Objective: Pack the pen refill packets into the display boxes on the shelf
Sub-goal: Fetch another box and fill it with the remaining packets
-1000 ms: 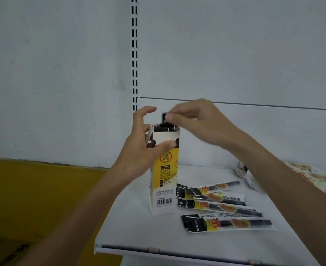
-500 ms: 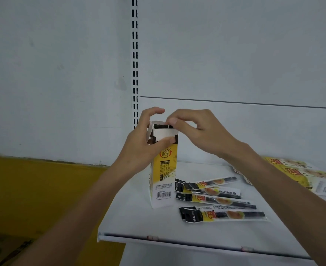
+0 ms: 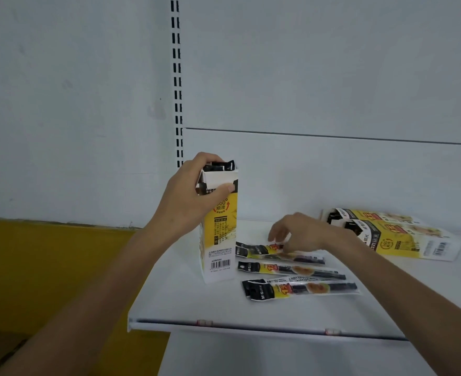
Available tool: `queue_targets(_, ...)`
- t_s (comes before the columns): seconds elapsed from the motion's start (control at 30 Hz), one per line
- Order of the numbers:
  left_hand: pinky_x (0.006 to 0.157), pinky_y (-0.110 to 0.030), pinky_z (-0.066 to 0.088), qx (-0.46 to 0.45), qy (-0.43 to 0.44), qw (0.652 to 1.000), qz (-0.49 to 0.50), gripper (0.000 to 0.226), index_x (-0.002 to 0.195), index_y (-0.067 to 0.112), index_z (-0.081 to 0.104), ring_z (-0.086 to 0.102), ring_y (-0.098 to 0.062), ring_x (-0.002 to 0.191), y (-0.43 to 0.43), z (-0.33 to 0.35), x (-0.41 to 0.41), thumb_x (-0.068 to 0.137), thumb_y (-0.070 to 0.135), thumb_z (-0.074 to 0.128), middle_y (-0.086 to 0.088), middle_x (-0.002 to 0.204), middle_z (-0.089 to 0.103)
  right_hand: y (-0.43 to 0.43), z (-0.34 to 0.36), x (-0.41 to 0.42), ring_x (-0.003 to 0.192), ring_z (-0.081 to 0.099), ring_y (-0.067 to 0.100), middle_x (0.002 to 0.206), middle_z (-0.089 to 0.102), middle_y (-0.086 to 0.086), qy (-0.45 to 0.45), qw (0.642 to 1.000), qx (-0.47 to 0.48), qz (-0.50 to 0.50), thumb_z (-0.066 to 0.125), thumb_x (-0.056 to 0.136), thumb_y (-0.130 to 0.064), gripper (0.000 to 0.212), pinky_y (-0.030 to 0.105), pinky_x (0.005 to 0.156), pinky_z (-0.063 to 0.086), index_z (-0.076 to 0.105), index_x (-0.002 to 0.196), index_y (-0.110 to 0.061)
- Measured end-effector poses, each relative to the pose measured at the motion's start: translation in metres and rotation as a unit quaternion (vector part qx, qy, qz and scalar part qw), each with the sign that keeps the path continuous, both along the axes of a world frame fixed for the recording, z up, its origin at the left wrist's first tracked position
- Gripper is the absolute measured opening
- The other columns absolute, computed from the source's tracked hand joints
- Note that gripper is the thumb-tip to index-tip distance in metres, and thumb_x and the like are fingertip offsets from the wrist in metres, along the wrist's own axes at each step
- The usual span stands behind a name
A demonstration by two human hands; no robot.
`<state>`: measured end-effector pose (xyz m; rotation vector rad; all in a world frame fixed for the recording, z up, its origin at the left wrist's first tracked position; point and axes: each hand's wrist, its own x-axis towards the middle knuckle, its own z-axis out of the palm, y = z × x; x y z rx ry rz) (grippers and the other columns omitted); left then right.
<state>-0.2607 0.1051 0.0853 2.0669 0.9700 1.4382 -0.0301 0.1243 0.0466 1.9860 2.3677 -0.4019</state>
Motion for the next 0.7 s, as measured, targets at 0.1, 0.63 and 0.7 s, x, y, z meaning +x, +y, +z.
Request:
queue_targets(0.1, 0.081, -0.035, 0.053, -0.006, 0.005, 1.0, 0.003, 0.028, 0.088, 0.043, 0.046, 0.06, -0.019, 0.091, 0.001, 0.001, 0.0, 0.081, 0.025, 0.066, -0.003, 0.101, 0.06, 0.005, 0.001, 0.006, 0.084, 0.051, 0.013, 0.087, 0.057, -0.003, -0.001, 0.999, 0.049, -0.003, 0.06, 0.082, -0.008, 0.023, 0.018, 0.065, 0.039, 0.067, 0.104, -0.012)
queue_targets(0.63, 0.073, -0.036, 0.052, -0.008, 0.032, 0.999, -0.009, 0.025, 0.085, 0.039, 0.045, 0.059, -0.025, 0.09, -0.004, 0.006, -0.004, 0.081, 0.025, 0.065, 0.0, 0.098, 0.058, 0.011, 0.002, -0.005, 0.044, 0.05, 0.009, 0.059, 0.063, 0.009, 0.109, 0.993, -0.028, 0.023, 0.069, 0.081, -0.018, 0.019, 0.024, 0.057, 0.042, 0.062, 0.076, -0.001)
queue_targets(0.7, 0.076, -0.037, 0.052, -0.004, 0.032, 0.999, -0.009, 0.026, 0.086, 0.04, 0.045, 0.058, -0.023, 0.09, -0.004, 0.005, -0.003, 0.081, 0.025, 0.065, 0.002, 0.097, 0.059, 0.011, 0.008, 0.001, 0.045, 0.05, 0.011, 0.049, 0.057, 0.001, 0.178, 0.984, -0.019, 0.012, 0.069, 0.082, -0.021, 0.026, 0.025, 0.063, 0.042, 0.059, 0.073, 0.001)
